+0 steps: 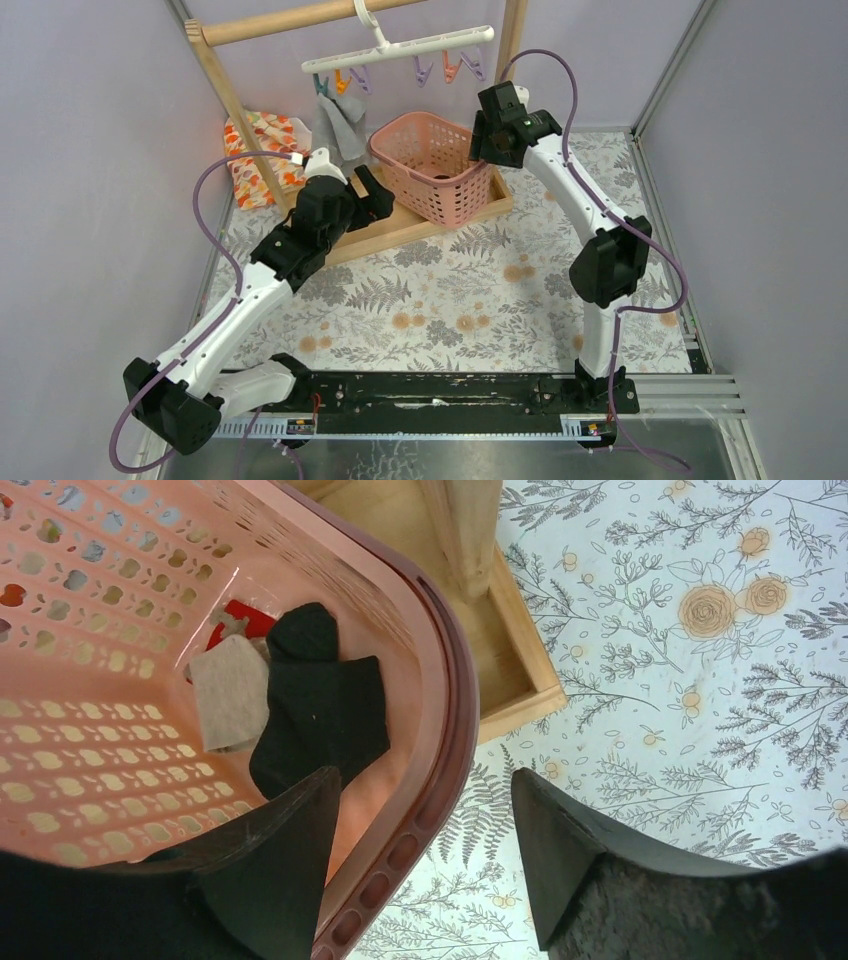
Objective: Clip the socks to the hanger
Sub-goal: Pick up the bin from the clothesline, then place the bin at the center of the board, then open the clamp at the hanger.
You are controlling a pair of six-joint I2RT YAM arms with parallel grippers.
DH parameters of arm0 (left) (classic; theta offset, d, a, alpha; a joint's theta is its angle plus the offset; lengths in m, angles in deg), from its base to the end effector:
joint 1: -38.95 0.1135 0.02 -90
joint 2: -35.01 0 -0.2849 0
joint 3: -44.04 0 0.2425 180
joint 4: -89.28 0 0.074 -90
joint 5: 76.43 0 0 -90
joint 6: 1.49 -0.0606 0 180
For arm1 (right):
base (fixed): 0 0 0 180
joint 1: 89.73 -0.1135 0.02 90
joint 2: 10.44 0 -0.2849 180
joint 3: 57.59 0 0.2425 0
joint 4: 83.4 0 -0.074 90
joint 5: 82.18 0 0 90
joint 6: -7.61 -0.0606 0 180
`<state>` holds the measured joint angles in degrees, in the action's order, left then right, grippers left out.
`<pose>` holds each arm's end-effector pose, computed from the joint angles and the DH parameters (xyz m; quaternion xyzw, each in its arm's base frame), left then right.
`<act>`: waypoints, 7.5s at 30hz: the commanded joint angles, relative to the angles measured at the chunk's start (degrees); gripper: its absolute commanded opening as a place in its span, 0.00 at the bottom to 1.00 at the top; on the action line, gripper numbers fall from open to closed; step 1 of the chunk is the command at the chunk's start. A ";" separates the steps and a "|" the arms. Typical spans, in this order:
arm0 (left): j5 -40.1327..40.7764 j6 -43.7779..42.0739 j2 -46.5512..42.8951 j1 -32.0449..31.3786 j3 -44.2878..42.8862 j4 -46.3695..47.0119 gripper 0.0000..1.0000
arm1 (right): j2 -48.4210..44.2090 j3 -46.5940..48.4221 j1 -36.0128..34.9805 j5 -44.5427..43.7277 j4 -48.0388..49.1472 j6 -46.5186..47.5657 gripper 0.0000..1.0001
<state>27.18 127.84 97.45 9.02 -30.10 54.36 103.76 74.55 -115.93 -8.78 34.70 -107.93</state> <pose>0.2218 -0.1113 0.3629 -0.1329 0.8209 -0.2291 0.5059 0.4227 0.1887 0.3564 0.0512 0.9110 0.0493 0.4061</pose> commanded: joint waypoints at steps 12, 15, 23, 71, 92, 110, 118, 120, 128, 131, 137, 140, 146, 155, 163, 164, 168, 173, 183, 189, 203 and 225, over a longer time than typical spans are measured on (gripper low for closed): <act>-0.86 1.27 -1.26 0.14 2.00 1.59 0.95 | -2.57 -1.91 -0.13 1.08 3.08 -1.29 0.08; -0.80 1.27 -1.50 0.18 2.22 1.55 0.95 | -3.05 -1.80 -0.08 0.50 2.61 -1.46 0.00; -1.63 1.16 -2.20 0.12 2.23 1.64 0.94 | -8.16 -2.07 3.16 2.24 0.71 0.26 0.00; -1.78 -1.05 -2.43 -3.09 1.54 1.04 0.95 | -53.63 -65.63 39.29 4.48 23.98 -20.59 0.62; -7.51 -6.45 -1.13 -2.32 3.27 12.33 0.97 | -49.82 -49.63 38.09 17.70 18.95 1.80 0.70; -4.42 -12.70 6.03 -2.23 -9.37 13.20 0.97 | -22.19 -28.85 26.48 13.69 16.97 4.86 0.74; -8.71 -17.81 7.35 -1.88 -13.72 16.68 0.95 | -33.62 -32.74 18.76 37.99 33.79 14.26 0.55; -12.23 -18.03 7.07 -1.04 -13.71 18.01 0.95 | -36.58 -36.61 18.48 45.97 40.26 14.42 0.55; -10.33 -21.88 3.76 -0.30 -12.68 20.03 0.97 | -40.45 -41.10 18.25 52.59 45.02 13.03 0.55; -9.93 -23.43 3.89 -0.30 -14.11 20.35 0.97 | -41.54 -41.79 18.07 51.02 45.21 12.94 0.55; -10.19 -25.47 8.73 -0.43 -21.42 23.07 0.97 | -45.26 -47.56 17.90 44.92 51.93 9.92 0.55; -9.91 -25.56 10.81 -0.71 -22.75 26.53 0.96 | -47.00 -49.83 17.14 44.84 56.38 9.03 0.53; -5.00 -29.73 12.31 -2.69 -22.54 32.04 0.94 | -48.74 -51.27 16.79 42.82 55.08 10.51 0.53; -0.01 -43.52 13.98 -7.83 -14.38 46.85 0.93 | -50.96 -56.17 16.75 41.15 55.22 11.39 0.53; 5.72 -48.03 17.33 -8.99 -15.58 50.13 0.92 | -50.72 -57.50 16.75 41.50 55.65 11.40 0.54; 5.84 -48.74 17.93 -8.97 -16.02 50.15 0.92 | -50.55 -57.57 16.75 41.55 55.70 11.47 0.53; 5.83 -51.44 20.36 -9.00 -17.58 51.50 0.92 | -49.97 -58.06 16.92 41.99 56.19 11.06 0.53; 4.76 -51.88 23.07 -8.77 -21.57 49.46 0.91 | -49.62 -58.99 16.79 41.86 56.61 11.04 0.53; 4.24 -41.70 20.73 -8.30 -21.81 38.98 0.81 | -49.41 -59.71 16.82 41.00 56.69 11.00 0.53; -3.55 -25.60 16.12 -8.32 -20.98 31.76 0.81 | -49.76 -59.82 16.82 41.33 56.69 10.83 0.54; 2.01 -4.88 24.64 -16.09 -42.10 15.25 0.87 | -54.76 -61.13 16.83 38.70 54.11 10.64 0.56; 15.21 -5.53 38.44 -18.58 -62.65 10.58 0.82 | -70.20 -61.74 16.75 32.09 41.76 11.85 0.57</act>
<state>39.76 124.70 133.18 -9.12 -87.58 64.52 35.93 12.83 -98.75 25.93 77.43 -97.35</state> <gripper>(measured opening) 0.828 0.571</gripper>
